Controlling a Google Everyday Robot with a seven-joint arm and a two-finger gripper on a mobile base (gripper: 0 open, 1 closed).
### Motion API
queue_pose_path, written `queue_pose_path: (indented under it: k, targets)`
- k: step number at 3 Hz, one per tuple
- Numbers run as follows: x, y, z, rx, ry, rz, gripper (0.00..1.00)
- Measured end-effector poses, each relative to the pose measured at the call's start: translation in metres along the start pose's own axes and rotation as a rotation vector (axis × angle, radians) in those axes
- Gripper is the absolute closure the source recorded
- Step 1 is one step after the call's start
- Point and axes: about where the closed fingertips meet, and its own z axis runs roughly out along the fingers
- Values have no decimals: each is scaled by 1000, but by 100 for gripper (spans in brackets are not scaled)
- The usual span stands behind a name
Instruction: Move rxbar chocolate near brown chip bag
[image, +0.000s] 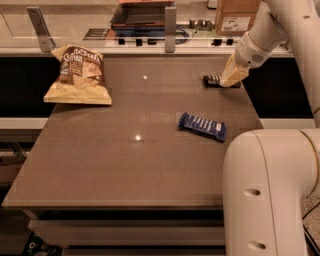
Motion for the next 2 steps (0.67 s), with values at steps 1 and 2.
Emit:
queue_pose_path:
  k: [1, 2]
  targets:
    - [-10, 1, -12, 7, 8, 0, 100]
    - [-26, 0, -25, 16, 28, -5, 100]
